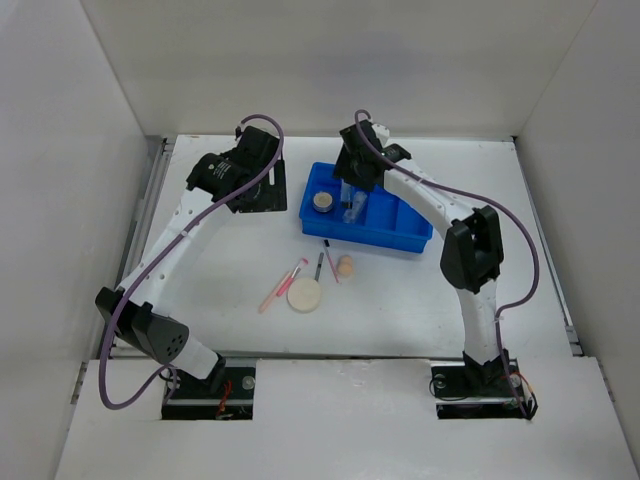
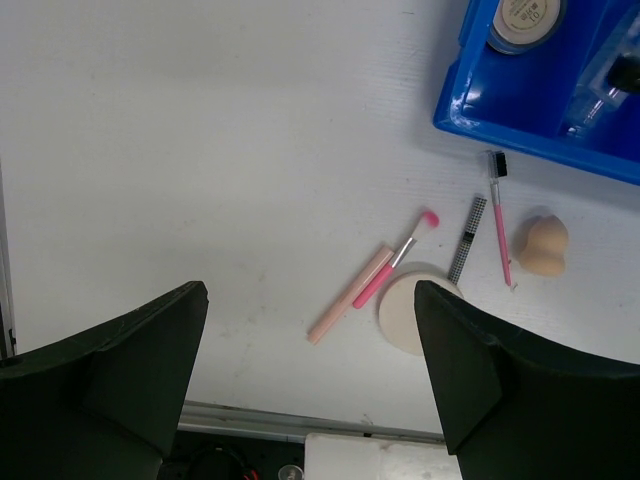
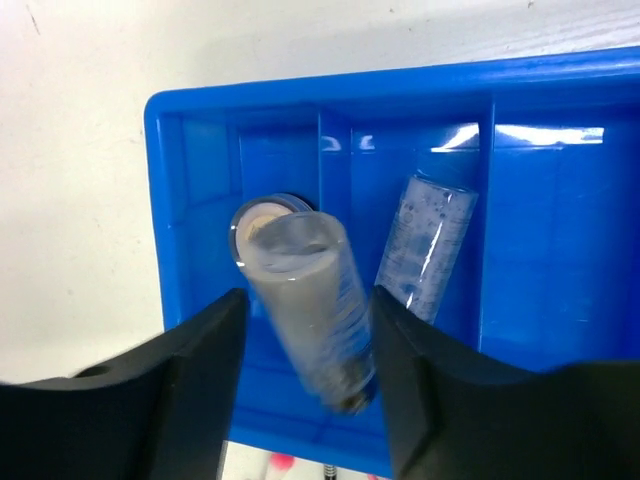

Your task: Organize the makeup

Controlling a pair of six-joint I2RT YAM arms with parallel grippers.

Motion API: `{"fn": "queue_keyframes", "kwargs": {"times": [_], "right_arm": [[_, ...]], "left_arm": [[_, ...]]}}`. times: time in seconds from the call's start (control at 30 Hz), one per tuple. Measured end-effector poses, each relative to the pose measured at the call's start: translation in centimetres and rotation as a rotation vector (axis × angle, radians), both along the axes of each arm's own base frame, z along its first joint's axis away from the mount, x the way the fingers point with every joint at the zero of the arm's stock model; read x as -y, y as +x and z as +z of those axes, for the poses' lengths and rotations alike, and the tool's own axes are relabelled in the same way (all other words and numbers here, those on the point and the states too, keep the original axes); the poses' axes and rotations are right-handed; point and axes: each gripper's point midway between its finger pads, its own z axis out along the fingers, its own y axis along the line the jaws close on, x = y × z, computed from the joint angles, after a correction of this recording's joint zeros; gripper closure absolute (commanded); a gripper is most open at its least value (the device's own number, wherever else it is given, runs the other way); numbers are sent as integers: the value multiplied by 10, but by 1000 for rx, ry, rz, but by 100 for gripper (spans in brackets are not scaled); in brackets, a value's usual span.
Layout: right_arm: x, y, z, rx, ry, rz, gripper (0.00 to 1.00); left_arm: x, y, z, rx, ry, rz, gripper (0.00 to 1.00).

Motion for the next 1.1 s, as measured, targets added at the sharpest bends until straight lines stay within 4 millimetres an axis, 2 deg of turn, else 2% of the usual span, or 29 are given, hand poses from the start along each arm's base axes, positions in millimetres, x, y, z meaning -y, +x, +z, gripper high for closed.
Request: {"fn": "queue_keyframes", "kwargs": {"times": [0.03, 0.13, 0.27, 0.4, 0.5, 0.57, 0.67, 0.77, 0.9, 0.97, 1.1], "right_arm": [[0, 0, 0, 2, 0, -3, 22], [2, 1, 0, 3, -5, -7, 14], [4, 2, 1, 6, -10, -9, 14], [10, -5, 8, 21, -17, -2, 26], [25, -33, 16, 24, -44, 21, 30], [35, -63, 23, 29, -59, 50, 32], [34, -109, 25, 32, -70, 115, 32], [20, -156, 8, -8, -78, 210, 32], [7, -202, -39, -129, -110, 310, 30], [5, -210, -58, -184, -112, 327, 26], [-4, -208, -84, -243, -101, 337, 25]], "left_arm": [[0, 0, 0, 0, 0, 0, 18], [0, 0, 0, 0, 0, -1, 18], [0, 0, 0, 0, 0, 0, 18], [0, 0, 0, 0, 0, 0, 18], [0, 0, 0, 0, -1, 0, 18], [0, 0, 0, 0, 0, 2, 18], [-1, 0, 0, 1, 1, 2, 18], [-1, 1, 0, 3, 3, 4, 18], [-1, 1, 0, 4, 2, 4, 18], [0, 2, 1, 7, -2, 4, 18], [1, 3, -1, 5, -3, 7, 18]]}}
